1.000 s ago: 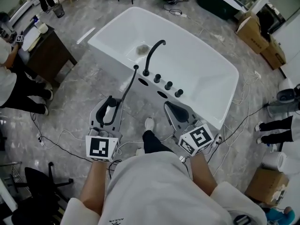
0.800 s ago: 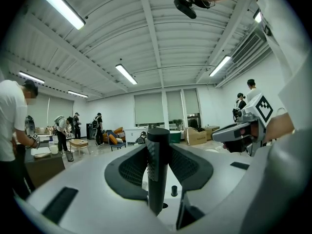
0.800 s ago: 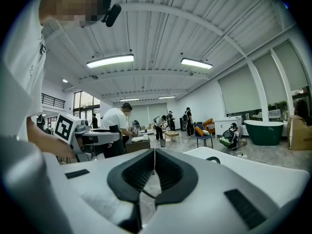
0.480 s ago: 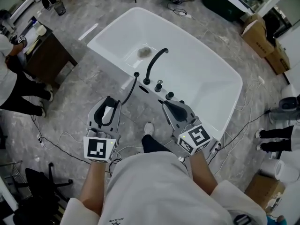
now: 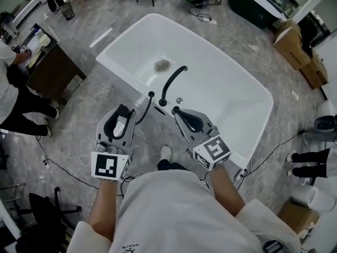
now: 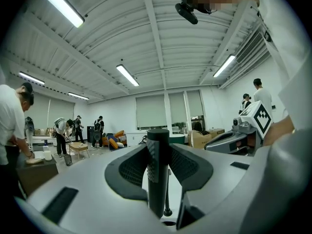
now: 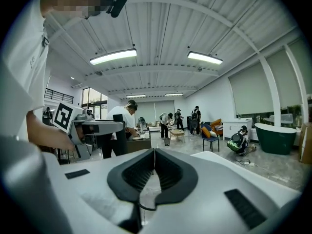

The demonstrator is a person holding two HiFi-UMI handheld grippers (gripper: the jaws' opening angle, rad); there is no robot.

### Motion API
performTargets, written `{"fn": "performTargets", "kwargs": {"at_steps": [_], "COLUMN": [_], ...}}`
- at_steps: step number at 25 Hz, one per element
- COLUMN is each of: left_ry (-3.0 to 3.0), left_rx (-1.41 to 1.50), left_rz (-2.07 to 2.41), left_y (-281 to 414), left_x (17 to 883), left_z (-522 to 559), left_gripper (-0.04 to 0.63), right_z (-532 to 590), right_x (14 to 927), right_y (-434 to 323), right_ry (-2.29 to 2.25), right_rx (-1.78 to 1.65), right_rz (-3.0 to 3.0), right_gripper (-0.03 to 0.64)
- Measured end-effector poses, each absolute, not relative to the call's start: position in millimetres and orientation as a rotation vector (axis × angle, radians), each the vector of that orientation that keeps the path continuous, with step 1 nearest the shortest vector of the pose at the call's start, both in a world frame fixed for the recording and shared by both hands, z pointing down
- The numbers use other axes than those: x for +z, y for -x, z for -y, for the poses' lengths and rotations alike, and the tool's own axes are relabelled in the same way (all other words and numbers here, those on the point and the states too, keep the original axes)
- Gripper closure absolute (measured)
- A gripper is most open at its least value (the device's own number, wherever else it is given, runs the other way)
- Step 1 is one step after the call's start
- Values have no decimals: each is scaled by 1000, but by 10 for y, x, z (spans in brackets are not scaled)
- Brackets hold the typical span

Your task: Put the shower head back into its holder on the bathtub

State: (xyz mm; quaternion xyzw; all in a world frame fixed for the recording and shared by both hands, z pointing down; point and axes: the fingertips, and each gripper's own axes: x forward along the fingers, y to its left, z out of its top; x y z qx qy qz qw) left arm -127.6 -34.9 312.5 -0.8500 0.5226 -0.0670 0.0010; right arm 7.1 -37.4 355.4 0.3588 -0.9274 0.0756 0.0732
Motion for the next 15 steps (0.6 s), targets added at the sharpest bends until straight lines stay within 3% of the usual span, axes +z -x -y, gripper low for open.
{"fn": "performTargets", "kwargs": {"at_steps": [15], "left_ry": [2638], "left_rx": [-58], "left_rz": [-1560], "left_y": [914], "left_x": [2591], "left_z": [1002], "left_gripper": [454], "right_z": [1073], "right_x": [3422], "right_y": [-150], "right_ry": [-1010], "right_rx": [193], "right_rz": [2816], "right_gripper": [599]}}
